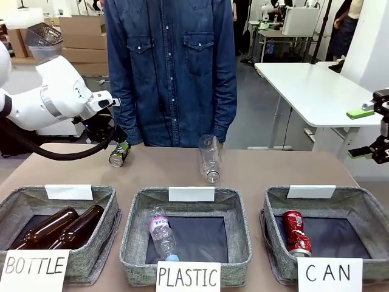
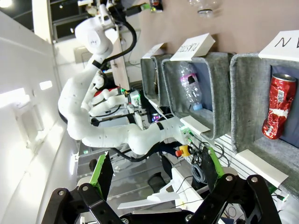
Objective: Sort the can waste into the basket.
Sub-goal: Pick up the can waste from the table and place it in the right Fabric basket.
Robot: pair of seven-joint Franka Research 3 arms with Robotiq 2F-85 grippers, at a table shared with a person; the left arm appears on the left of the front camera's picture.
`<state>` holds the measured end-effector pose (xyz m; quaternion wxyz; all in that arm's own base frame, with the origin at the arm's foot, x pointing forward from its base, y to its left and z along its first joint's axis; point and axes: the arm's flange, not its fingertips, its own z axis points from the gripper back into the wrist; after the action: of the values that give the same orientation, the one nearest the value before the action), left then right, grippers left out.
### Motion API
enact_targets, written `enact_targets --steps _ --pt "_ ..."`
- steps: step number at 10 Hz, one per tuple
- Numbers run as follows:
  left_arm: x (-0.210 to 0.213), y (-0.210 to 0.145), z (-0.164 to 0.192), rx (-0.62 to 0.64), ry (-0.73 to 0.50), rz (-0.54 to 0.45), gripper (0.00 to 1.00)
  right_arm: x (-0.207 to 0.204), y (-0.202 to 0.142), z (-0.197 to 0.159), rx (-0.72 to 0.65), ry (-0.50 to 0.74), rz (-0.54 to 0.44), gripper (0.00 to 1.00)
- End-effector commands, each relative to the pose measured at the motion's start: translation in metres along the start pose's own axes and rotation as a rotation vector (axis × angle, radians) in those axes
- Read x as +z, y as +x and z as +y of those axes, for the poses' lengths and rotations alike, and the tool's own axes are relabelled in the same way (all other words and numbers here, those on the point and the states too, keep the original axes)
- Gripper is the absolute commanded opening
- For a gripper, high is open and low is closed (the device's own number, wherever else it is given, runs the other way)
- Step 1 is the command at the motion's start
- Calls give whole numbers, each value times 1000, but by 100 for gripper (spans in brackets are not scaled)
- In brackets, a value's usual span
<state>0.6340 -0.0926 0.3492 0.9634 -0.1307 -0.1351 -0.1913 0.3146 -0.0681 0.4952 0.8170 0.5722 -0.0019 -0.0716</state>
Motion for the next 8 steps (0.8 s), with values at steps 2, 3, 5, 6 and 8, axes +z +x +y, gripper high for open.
enact_targets --steps 2,3,5,6,8 --pt "-12 8 0 26 34 23 100 2 0 -2 26 -5 9 100" --pt "-14 7 0 29 40 21 100 2 0 -2 26 -5 9 100" --pt "-19 7 1 40 73 20 100 2 0 -2 26 -5 9 100" --pt "-21 6 -2 9 119 41 40 2 0 -2 26 -5 9 100" --pt "-22 3 -7 5 101 25 0 2 0 -2 26 -5 9 100"
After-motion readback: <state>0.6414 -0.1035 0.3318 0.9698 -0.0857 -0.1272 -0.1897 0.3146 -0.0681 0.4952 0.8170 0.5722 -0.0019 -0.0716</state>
